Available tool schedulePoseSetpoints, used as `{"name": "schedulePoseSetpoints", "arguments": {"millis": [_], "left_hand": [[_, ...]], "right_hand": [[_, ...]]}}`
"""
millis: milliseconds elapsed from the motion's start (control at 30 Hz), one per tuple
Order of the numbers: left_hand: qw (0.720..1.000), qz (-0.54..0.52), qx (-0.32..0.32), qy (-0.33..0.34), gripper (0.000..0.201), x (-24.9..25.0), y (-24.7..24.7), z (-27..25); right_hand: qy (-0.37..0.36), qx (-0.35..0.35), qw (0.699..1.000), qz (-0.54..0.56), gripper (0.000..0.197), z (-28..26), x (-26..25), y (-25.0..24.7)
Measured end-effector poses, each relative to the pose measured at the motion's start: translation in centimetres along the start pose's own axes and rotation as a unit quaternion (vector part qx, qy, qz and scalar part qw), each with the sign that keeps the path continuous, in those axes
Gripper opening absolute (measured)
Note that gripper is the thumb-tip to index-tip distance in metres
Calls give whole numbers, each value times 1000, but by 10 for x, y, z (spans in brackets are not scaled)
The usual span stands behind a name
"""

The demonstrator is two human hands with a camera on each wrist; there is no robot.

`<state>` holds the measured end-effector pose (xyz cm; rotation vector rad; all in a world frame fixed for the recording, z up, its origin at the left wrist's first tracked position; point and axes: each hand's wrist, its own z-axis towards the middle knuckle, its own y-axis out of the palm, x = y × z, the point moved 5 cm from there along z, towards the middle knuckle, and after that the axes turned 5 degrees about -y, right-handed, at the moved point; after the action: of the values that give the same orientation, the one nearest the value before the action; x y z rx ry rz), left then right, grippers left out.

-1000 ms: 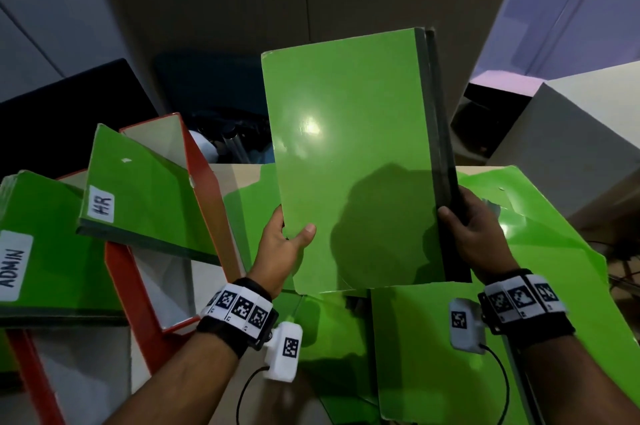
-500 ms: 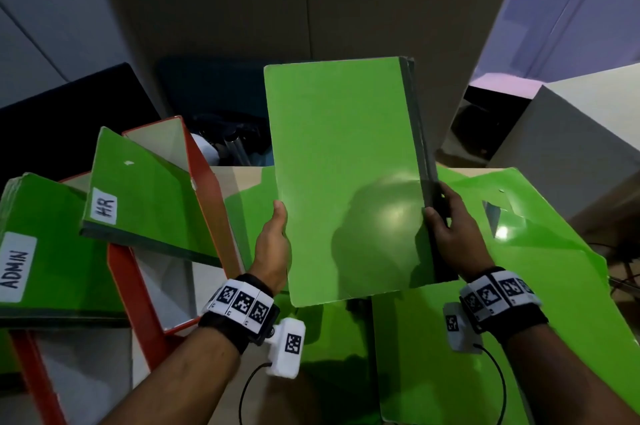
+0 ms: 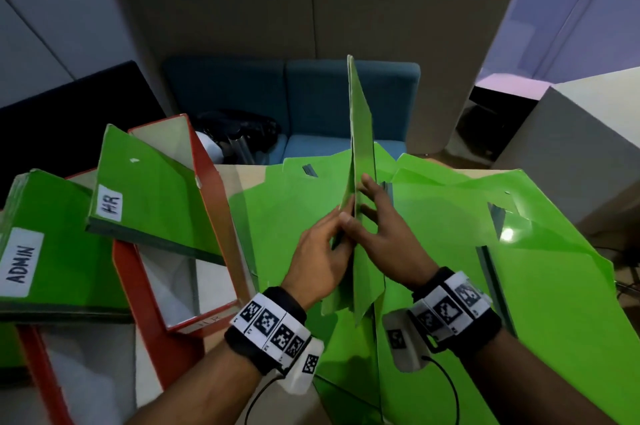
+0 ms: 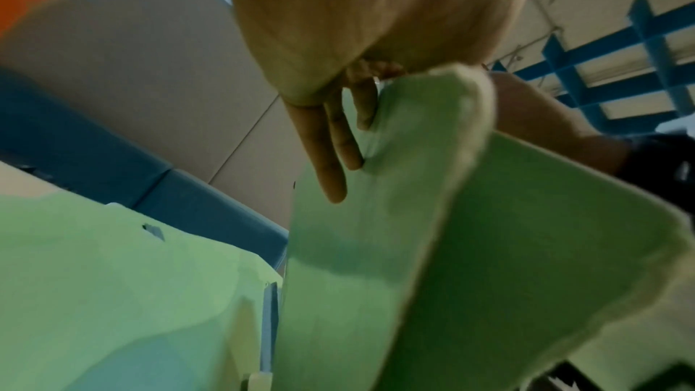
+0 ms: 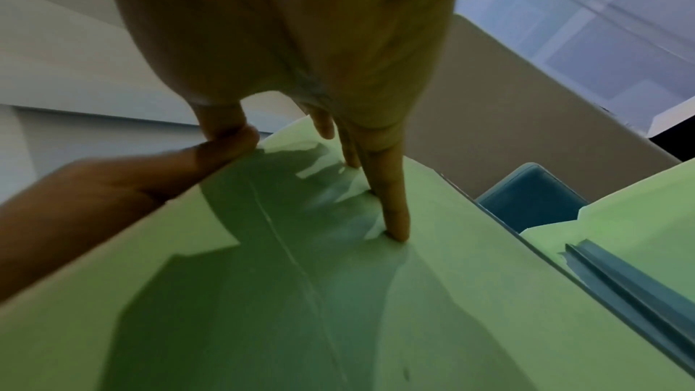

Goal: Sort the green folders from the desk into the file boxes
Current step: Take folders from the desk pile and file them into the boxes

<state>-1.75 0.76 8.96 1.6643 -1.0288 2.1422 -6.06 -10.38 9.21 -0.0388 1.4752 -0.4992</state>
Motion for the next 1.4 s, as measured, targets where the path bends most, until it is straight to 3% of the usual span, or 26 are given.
{"name": "schedulePoseSetpoints", "arguments": {"millis": [133,200,367,500,767,867,967,1133,1267,1400], "left_hand": [[999,10,-25,21,47,0,6,-6],[999,7,-26,22,50,-2,5,-7],[1000,3,7,4,63,-5,-4,0],[999,4,41,0,53,-6,-18,10],[995,7,91,34,56,-6,-32,15],[993,24,108,41,56,-7,-42,17],[991,80,103,4,59,-14,-50,21],[966,196,119,-121,62,-32,-61,26],[937,277,203,-65,63,-27,-69,29],[909,326,234,-110,75,-35,-75,29]], "right_hand": [[-8,38,998,40,54,-1,3,-15],[-26,36,999,13,49,-2,1,-25],[-70,49,995,-59,53,-13,-8,-50],[-30,101,990,-97,56,-22,5,-72],[57,197,967,-154,47,-24,44,-118],[60,224,959,-161,46,-29,48,-126],[53,254,955,-144,46,-33,52,-132],[64,274,955,-95,50,-35,67,-139],[61,270,958,-70,46,-36,70,-137],[72,257,963,28,37,-41,75,-134]]}}
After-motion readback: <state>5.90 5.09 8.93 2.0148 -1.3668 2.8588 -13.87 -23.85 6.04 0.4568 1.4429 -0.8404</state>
